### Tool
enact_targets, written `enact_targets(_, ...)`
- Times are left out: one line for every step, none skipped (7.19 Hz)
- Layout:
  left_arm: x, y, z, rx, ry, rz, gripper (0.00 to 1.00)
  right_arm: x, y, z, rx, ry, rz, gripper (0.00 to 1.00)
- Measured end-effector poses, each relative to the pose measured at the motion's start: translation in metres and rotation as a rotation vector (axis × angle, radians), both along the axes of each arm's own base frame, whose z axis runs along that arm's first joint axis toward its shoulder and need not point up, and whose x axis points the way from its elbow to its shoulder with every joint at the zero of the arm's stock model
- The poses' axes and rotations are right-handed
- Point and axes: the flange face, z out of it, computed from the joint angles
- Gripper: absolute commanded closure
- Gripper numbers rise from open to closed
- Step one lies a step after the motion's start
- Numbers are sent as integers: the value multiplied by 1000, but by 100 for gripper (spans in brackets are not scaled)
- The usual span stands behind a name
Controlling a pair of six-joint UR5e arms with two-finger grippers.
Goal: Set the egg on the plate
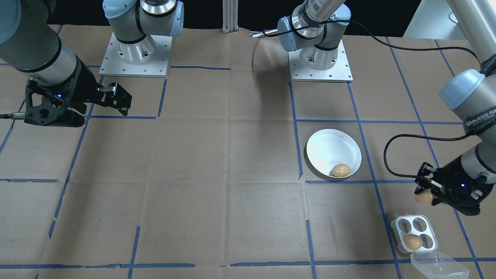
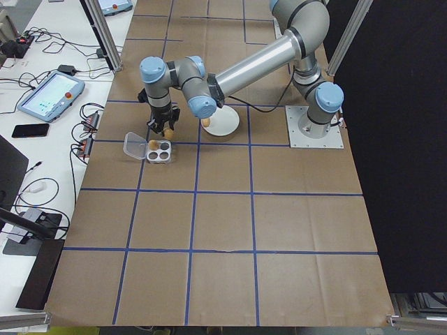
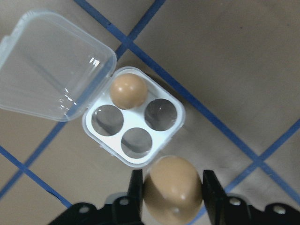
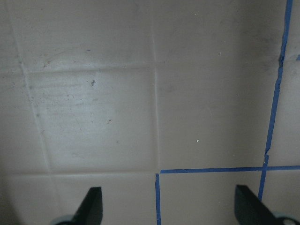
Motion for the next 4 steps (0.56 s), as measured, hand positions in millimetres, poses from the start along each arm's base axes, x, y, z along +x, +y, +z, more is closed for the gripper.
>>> enact_targets(-34,24,-1,19,5,159,68,0,0,0,0,0,0,0)
enact_targets(-72,51,-6,41,7,311,68,0,0,0,0,1,0,0)
enact_targets(-106,78,-14,65,6,437,68,0,0,0,0,1,0,0)
enact_targets(-130,106,-31,92,1,530,68,0,0,0,0,0,0,0)
